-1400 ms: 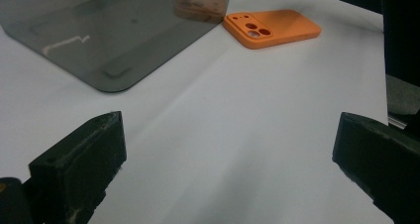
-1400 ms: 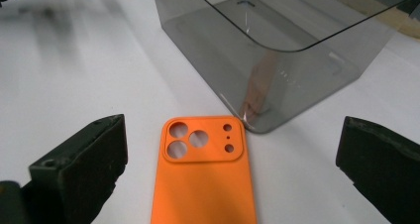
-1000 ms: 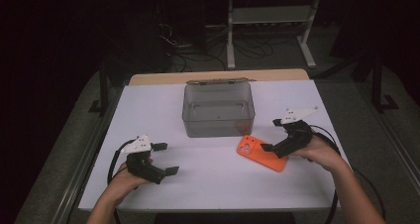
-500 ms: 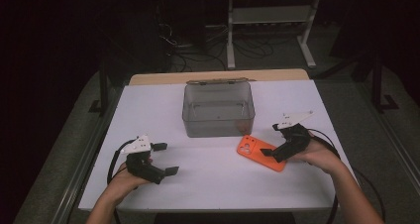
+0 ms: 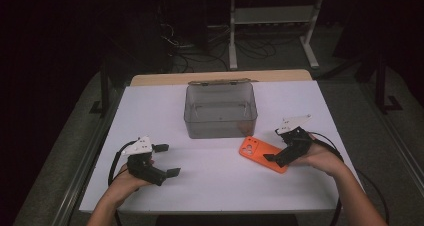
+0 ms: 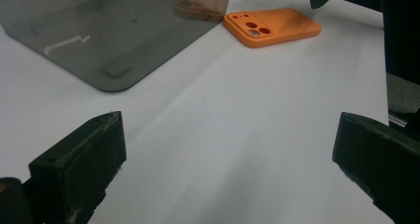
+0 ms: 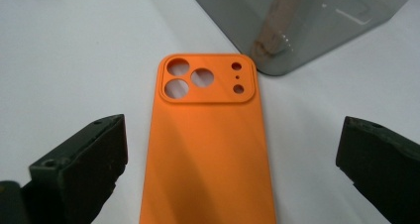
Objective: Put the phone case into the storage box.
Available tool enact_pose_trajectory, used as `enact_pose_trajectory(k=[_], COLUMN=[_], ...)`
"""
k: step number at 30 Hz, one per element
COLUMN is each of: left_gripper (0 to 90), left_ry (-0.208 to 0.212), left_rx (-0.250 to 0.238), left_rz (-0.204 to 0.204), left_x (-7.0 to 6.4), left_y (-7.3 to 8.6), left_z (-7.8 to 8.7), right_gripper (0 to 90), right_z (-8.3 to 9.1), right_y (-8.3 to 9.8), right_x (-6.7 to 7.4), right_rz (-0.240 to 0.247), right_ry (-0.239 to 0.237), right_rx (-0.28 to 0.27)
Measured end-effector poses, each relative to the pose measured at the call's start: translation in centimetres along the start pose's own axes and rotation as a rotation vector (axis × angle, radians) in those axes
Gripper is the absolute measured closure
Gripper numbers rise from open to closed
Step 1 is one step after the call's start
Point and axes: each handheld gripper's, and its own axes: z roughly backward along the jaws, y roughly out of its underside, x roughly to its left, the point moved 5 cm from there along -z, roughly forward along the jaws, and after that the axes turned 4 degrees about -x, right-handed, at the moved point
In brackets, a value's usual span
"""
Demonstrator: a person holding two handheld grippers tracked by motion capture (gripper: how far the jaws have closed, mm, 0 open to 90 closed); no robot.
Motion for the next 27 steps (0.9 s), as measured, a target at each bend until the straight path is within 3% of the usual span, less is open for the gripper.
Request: enact_pose_trajectory(k=[17,27], left_gripper=[0.0,0.0], left_ry=[0.001,0.001], left_rx=[-0.002,-0.003], left_rz=[0.003,0.003], left_x=[0.0,0.0], left_y=[0.0,0.0], left_z=[0.0,0.0], right_gripper=[0.0,0.0], right_z=[-0.9,-1.2], right_y=[1.1,1.4], right_x=[0.5,0.7], right_rz=[0.045,0.046], right_ry=[-0.010,-0.017], right_rx=[0.110,0.140])
